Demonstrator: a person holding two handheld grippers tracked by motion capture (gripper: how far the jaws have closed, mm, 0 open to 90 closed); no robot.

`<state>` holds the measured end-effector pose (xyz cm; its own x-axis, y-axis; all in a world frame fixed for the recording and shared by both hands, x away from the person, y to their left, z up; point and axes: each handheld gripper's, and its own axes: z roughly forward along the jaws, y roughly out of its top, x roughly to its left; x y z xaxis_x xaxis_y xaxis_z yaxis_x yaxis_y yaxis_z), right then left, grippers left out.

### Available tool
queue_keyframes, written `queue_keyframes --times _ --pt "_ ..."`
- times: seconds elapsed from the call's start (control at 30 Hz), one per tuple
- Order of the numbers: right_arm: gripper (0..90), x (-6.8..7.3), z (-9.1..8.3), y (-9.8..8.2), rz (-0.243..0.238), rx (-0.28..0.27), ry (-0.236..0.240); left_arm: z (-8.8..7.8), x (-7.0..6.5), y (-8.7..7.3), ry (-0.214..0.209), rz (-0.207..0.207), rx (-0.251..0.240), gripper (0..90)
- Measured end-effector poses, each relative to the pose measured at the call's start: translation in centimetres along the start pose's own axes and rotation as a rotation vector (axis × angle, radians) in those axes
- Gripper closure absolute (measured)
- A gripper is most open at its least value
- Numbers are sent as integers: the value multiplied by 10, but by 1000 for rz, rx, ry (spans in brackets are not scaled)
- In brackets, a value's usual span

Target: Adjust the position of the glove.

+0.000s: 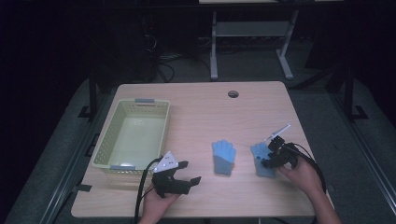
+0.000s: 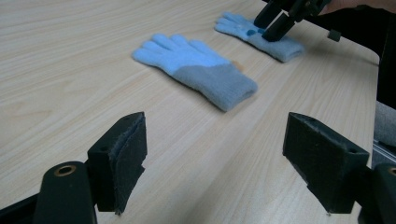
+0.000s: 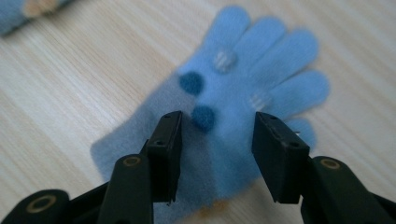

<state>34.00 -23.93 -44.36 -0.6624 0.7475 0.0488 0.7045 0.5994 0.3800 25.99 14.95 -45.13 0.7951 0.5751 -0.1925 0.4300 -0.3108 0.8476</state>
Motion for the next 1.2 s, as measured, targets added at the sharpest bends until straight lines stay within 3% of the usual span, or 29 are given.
queue_keyframes --times 0.1,0.73,1.0,1.2 --pt "521 -1 0 -1 21 -11 9 0 0 0 0 -1 -1 215" --pt "564 1 1 0 29 -1 -18 3 -3 -1 -5 0 8 216" --pt "594 4 2 7 31 52 -31 3 -4 -1 -6 0 11 216" --pt "633 3 2 9 29 58 -30 2 -3 -1 -4 3 12 216"
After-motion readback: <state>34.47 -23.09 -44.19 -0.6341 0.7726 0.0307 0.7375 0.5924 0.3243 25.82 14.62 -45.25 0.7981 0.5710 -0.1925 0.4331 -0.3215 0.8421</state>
